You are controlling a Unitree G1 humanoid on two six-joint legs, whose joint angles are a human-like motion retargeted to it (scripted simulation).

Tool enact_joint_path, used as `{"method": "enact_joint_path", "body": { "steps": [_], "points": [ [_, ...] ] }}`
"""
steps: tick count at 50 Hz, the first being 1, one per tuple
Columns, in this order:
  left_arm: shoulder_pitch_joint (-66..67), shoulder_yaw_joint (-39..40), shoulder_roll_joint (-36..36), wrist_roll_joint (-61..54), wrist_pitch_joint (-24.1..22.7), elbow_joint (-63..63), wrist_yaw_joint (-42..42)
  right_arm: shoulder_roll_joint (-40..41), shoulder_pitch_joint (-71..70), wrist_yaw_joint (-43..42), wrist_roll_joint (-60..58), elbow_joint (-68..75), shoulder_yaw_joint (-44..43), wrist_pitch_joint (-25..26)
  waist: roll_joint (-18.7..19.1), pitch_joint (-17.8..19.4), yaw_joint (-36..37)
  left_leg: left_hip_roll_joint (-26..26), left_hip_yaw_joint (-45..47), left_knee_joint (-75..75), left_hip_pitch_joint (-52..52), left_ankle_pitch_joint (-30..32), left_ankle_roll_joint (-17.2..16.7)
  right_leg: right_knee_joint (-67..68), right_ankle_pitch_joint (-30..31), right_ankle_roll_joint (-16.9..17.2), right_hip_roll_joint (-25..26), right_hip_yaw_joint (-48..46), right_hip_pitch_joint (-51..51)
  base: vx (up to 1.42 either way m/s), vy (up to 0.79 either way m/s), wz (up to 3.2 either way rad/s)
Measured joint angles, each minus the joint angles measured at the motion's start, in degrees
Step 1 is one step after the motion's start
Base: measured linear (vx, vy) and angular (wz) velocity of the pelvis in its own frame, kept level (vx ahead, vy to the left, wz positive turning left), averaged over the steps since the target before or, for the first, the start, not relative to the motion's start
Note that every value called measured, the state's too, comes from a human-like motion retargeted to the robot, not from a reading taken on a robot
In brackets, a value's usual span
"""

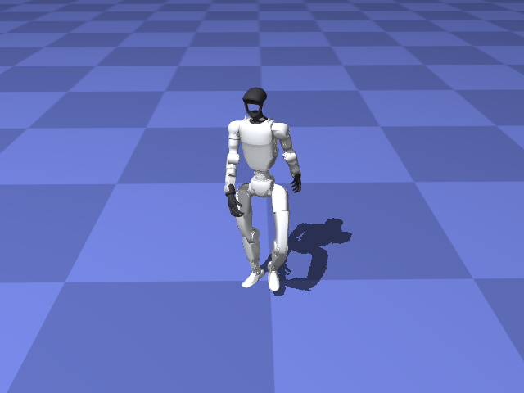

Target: In place motions

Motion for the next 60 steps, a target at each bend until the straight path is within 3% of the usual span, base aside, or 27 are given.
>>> {"method": "enact_joint_path", "body": {
  "steps": [3,7,11,13,15,17,18,20,22,25,30,33,36,38,40,42,45,47,50,53,57,60],
  "points": [
    [-1.3,1.5,0.6,-0.8,-3.6,0.0,-0.9,0.3,-0.5,-3.6,2.4,0.5,-0.6,-0.9,-0.9,0.3,0.6,-1.8,-0.7,0.4,0.1,-1.0,-0.1,0.4,-0.3,0.0,-1.2,-0.6,0.7,0.07,0.03,0.36],
    [-3.9,0.4,1.0,-1.1,-5.1,-1.1,-2.5,-0.4,2.6,-2.4,4.9,3.4,-1.9,-1.2,-1.2,-1.5,1.1,-4.9,-0.7,-10.6,7.5,0.3,-3.0,0.3,-1.2,0.8,-1.6,-2.3,1.9,0.26,-0.07,0.39],
    [-9.9,-1.9,-0.5,-4.0,-7.4,-1.7,-1.1,-1.5,7.6,-2.9,-0.2,10.9,-4.6,0.4,-0.6,-2.5,0.2,-9.4,0.3,-37.7,22.8,4.5,-8.0,2.2,-3.7,1.7,-0.2,-3.6,3.3,0.29,-0.12,0.31],
    [-13.5,-4.4,-1.3,-4.9,-8.7,-2.2,-0.5,-2.2,11.0,-3.9,-2.4,15.5,-6.8,1.6,0.6,-3.1,-1.0,-11.2,2.7,-51.8,31.1,-2.3,-10.5,4.5,-5.2,1.6,1.6,-5.7,3.5,0.40,-0.16,0.04],
    [-17.3,-8.8,-2.6,-4.9,-9.7,-2.9,0.3,-3.3,14.6,-5.2,-3.9,21.2,-10.1,2.3,2.3,-4.1,1.7,-11.8,8.8,-64.5,37.4,-3.9,-9.2,9.9,-5.0,1.3,3.6,-3.7,1.6,0.37,-0.18,-0.64],
    [-22.1,-13.9,-3.0,-2.8,-9.2,-5.1,-0.5,-5.2,17.5,-5.8,-3.4,25.5,-13.4,3.9,4.1,-4.2,-3.0,-11.7,4.5,-69.4,37.9,-1.4,-9.6,19.9,2.2,1.5,2.8,-9.2,-3.1,0.03,-0.18,1.27],
    [-25.2,-17.0,-2.8,-2.0,-9.2,-6.7,-2.1,-6.3,18.2,-6.2,-2.4,27.4,-15.3,4.8,4.5,-3.0,-6.5,-9.8,0.8,-69.1,37.7,-1.3,-11.7,27.7,6.0,2.3,0.2,-12.7,-6.4,-0.22,-0.14,1.75],
    [-30.9,-20.8,-2.7,-0.8,-8.9,-11.9,-5.2,-8.7,18.8,-7.8,0.2,31.5,-18.6,5.8,5.1,0.6,-7.0,-10.0,1.2,-71.4,37.7,0.3,-10.3,42.3,12.2,1.9,0.9,-7.8,-15.2,-0.21,-0.08,0.54],
    [-34.3,-24.2,-2.4,-1.4,-9.2,-17.0,-7.5,-10.9,21.5,-9.1,3.0,34.6,-20.7,7.0,5.9,1.1,-10.7,-8.8,-1.5,-69.9,36.1,-0.3,-10.6,51.2,9.3,2.6,0.6,-6.7,-20.9,0.01,-0.11,0.50],
    [-38.2,-25.7,-1.5,0.0,-9.8,-22.3,-9.7,-13.2,25.2,-10.5,8.0,38.4,-22.7,9.2,7.2,2.0,-11.4,-7.0,-1.7,-68.5,34.6,-0.5,-9.8,58.8,7.1,0.5,-0.6,-8.6,-25.7,0.01,-0.08,0.04],
    [-39.5,-28.0,-1.7,-0.7,-11.6,-25.5,-6.2,-14.2,31.9,-14.1,11.6,38.4,-27.4,9.5,6.6,1.4,-9.1,-6.9,-0.1,-68.5,35.6,-0.9,-10.0,57.3,6.5,0.3,-0.5,-7.0,-25.7,0.03,0.02,-0.26],
    [-36.6,-27.1,-1.3,0.8,-11.3,-25.3,-7.3,-14.1,33.2,-14.6,11.0,38.4,-27.1,9.5,6.3,0.1,-8.7,-7.5,1.4,-69.1,36.9,-1.6,-10.4,48.1,7.5,1.8,1.6,-4.9,-20.8,0.03,0.01,-0.34],
    [-31.6,-24.5,-2.1,3.8,-9.9,-22.9,-6.9,-13.2,32.1,-14.9,11.9,38.4,-24.6,10.0,5.7,-0.8,-7.8,-8.7,3.0,-68.6,38.6,-2.9,-10.9,32.8,8.6,5.5,4.6,0.1,-12.7,-0.03,0.11,-0.33],
    [-27.0,-21.9,-3.1,4.5,-9.2,-20.2,-5.2,-12.1,30.2,-16.5,13.0,38.4,-22.0,9.6,5.2,-1.6,-7.9,-9.4,3.0,-66.7,39.1,-4.4,-11.4,21.4,3.0,7.4,5.4,1.8,-6.3,-0.07,0.18,0.06],
    [-21.8,-17.3,-4.2,3.9,-8.8,-16.7,-2.0,-10.1,27.0,-19.8,15.1,38.4,-17.2,8.3,4.6,-1.9,-7.8,-9.3,3.9,-62.7,39.8,-6.1,-11.6,12.2,-5.2,4.2,3.5,-5.7,0.7,0.04,0.19,-0.27],
    [-17.1,-12.4,-4.5,1.8,-8.2,-12.6,-0.7,-7.5,21.7,-22.7,14.8,38.4,-13.0,5.2,2.7,-2.4,-5.5,-8.4,6.5,-53.2,37.3,-1.4,-10.8,4.2,-2.3,1.6,1.6,-4.7,2.8,-0.21,0.18,-0.96],
    [-14.7,-5.8,-3.1,-1.0,-6.7,-5.4,-1.1,-3.4,11.1,-20.0,11.8,31.6,-10.2,2.0,1.1,0.0,-2.9,1.9,2.6,-22.2,20.2,11.7,-6.5,1.9,-1.0,2.4,-0.1,-0.3,1.4,-0.71,0.11,-0.58],
    [-11.4,-2.9,-2.3,-2.4,-6.3,-1.9,-1.8,-1.4,7.1,-15.6,10.4,22.0,-7.9,0.5,-1.0,2.6,-0.8,-4.1,-9.7,-10.1,9.7,9.5,-7.1,0.2,1.4,2.1,-1.3,2.0,1.5,-0.47,0.13,-0.89],
    [-5.2,-2.0,-1.5,-1.6,-2.7,0.0,-3.6,0.6,2.4,-8.9,9.8,9.9,-5.6,-0.5,-4.4,3.5,5.8,2.5,-6.4,7.7,-0.6,3.3,-5.6,0.1,2.1,1.0,-2.6,6.6,1.3,-0.18,0.06,-1.66],
    [0.6,0.2,-2.0,1.3,0.1,0.0,-1.8,2.0,-0.6,-8.4,9.1,4.1,-5.2,-2.3,-6.3,2.0,7.3,-0.2,-8.2,14.0,-8.1,0.3,-6.5,0.8,2.6,0.1,-4.0,7.8,-0.4,0.02,0.00,-0.48],
    [1.9,1.4,-2.3,-0.7,-2.4,0.0,-2.4,2.2,-4.4,-7.2,10.1,0.7,-3.6,-3.8,-5.9,3.3,7.7,2.2,-6.3,13.1,-5.3,-1.7,-6.0,1.3,2.5,-0.1,-3.0,8.3,0.3,-0.05,-0.02,-0.16],
    [0.4,1.0,-2.3,-1.5,-1.9,0.0,-2.4,2.0,-3.3,-5.2,7.1,0.7,-3.7,-3.6,-4.1,1.8,4.6,0.0,-6.3,4.8,1.5,-1.3,-6.8,0.1,2.0,0.6,-1.5,5.6,1.8,0.15,0.00,0.66]
  ]
}}
